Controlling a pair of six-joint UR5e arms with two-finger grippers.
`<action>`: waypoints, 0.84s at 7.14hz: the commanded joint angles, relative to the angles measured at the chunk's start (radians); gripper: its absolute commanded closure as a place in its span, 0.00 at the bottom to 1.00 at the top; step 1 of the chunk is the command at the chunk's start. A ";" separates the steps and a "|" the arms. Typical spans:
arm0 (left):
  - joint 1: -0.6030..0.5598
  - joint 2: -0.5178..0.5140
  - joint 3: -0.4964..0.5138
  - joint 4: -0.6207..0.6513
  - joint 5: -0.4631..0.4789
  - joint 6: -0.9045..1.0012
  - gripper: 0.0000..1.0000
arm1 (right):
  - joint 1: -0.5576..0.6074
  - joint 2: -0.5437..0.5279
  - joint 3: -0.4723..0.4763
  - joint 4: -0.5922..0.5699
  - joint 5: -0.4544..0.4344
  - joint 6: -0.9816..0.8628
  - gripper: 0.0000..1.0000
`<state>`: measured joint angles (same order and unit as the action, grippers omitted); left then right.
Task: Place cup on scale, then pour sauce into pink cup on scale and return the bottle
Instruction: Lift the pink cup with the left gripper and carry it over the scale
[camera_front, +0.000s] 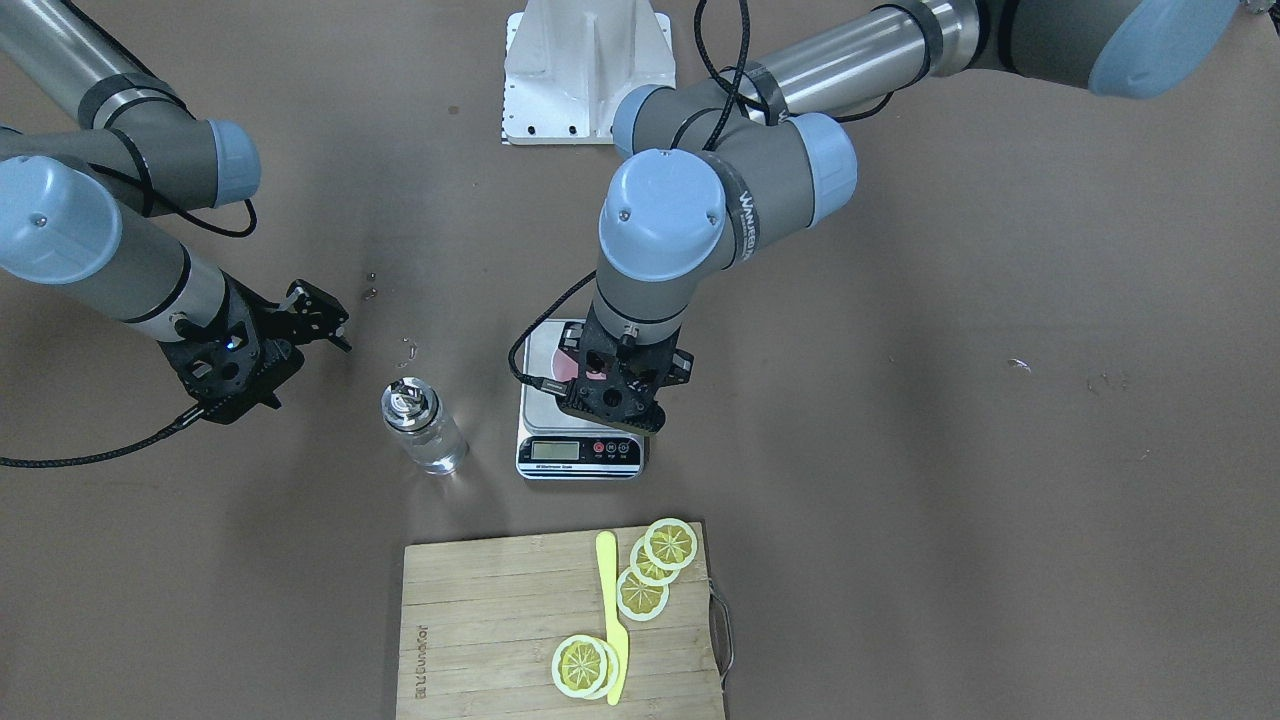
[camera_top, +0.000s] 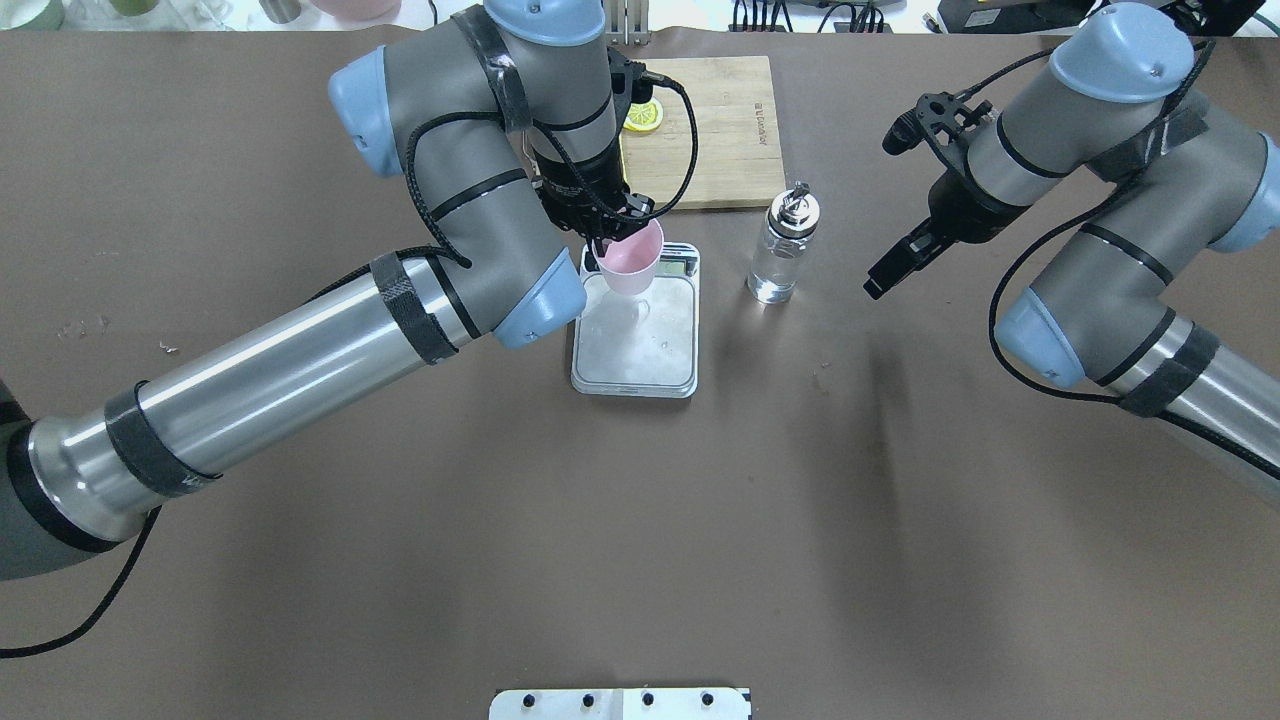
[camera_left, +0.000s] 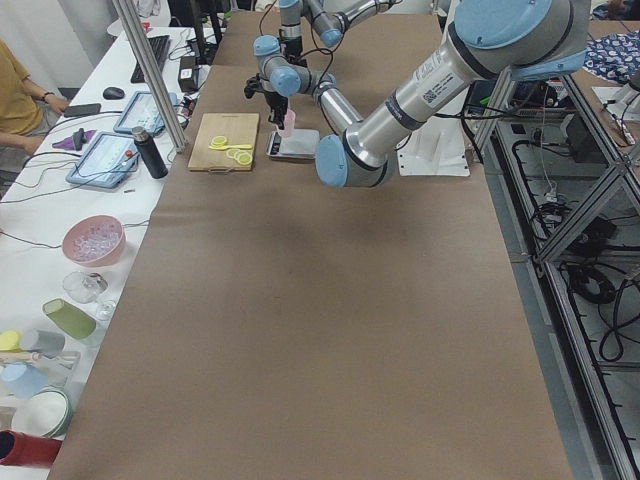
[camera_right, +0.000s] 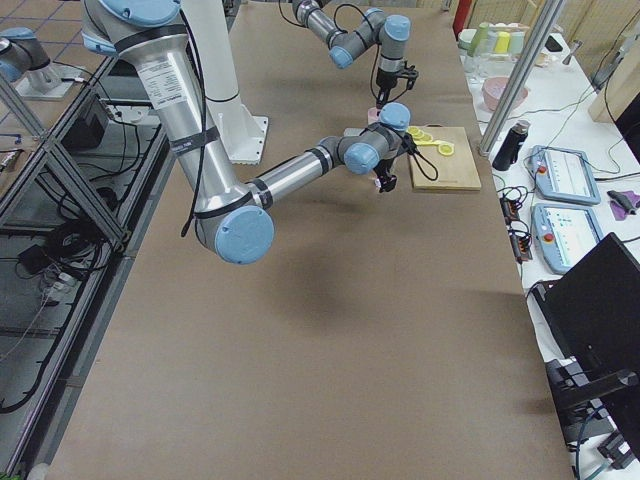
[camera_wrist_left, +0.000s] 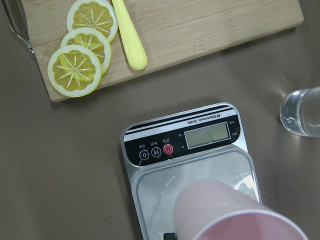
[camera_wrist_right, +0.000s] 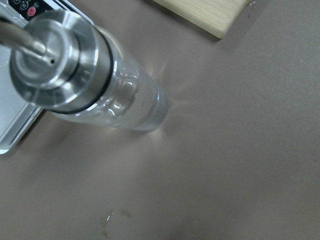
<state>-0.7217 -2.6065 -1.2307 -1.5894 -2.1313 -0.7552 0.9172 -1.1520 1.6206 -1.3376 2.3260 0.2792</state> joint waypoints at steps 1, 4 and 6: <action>0.018 0.022 0.013 -0.020 0.001 0.007 1.00 | 0.000 0.000 -0.001 0.000 -0.001 0.000 0.00; 0.042 0.077 -0.038 -0.047 -0.001 -0.001 1.00 | -0.001 0.000 -0.001 0.000 -0.001 0.000 0.00; 0.047 0.071 -0.049 -0.047 -0.001 -0.013 1.00 | 0.000 0.000 -0.001 -0.002 -0.001 0.000 0.00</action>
<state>-0.6782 -2.5340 -1.2701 -1.6355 -2.1322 -0.7618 0.9168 -1.1520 1.6199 -1.3386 2.3255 0.2792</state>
